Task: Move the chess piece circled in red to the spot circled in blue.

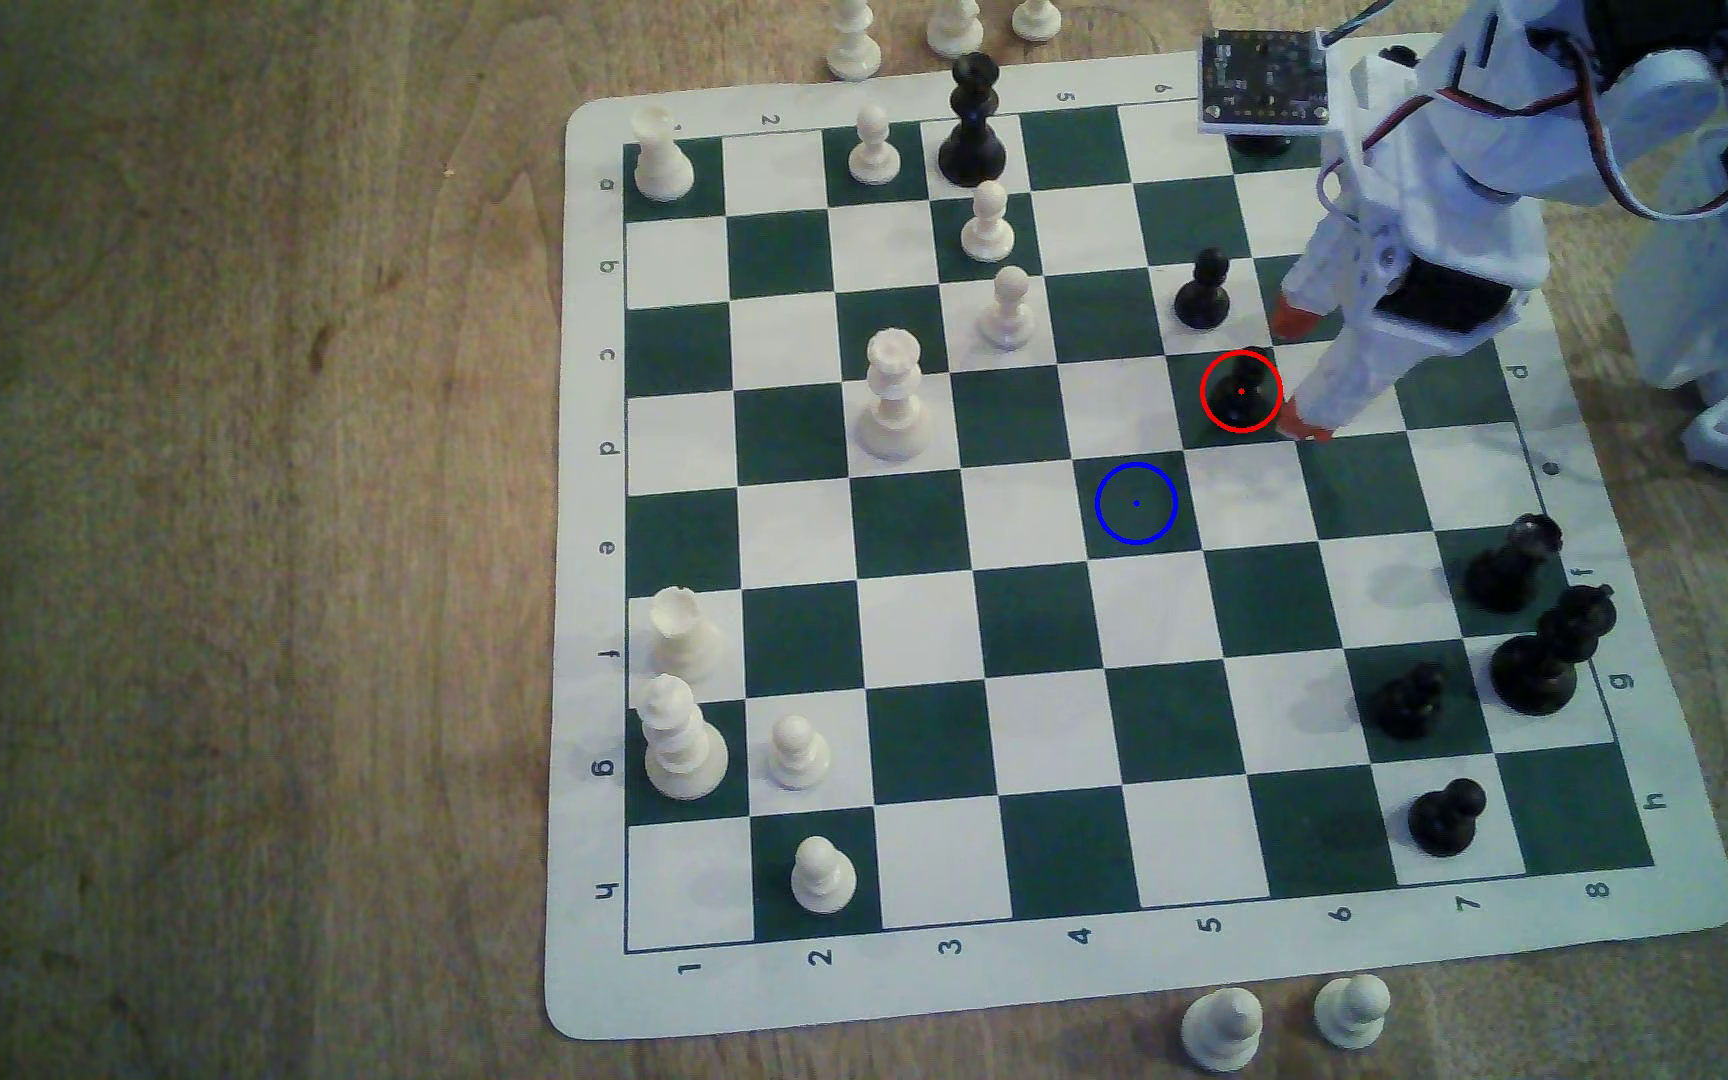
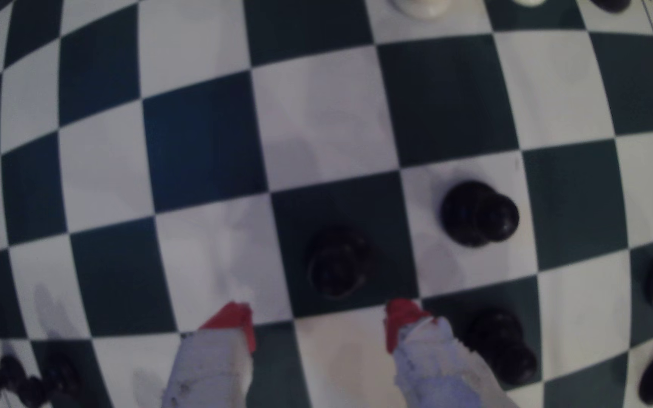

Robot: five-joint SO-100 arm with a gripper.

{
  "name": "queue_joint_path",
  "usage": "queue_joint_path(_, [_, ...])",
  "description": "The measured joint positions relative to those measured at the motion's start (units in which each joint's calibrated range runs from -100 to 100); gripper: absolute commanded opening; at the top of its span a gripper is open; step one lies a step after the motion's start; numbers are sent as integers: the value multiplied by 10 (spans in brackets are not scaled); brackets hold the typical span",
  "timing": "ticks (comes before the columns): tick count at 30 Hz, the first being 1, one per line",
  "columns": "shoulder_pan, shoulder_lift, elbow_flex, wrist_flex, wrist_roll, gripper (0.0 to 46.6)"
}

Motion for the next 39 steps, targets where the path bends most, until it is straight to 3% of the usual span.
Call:
queue_joint_path(13, [0,41,0,-66,-7,171])
queue_joint_path(27, [0,79,0,-97,-7,81])
queue_joint_path(32, [-1,79,0,-97,-13,28])
queue_joint_path(39, [-6,84,0,-105,-13,18])
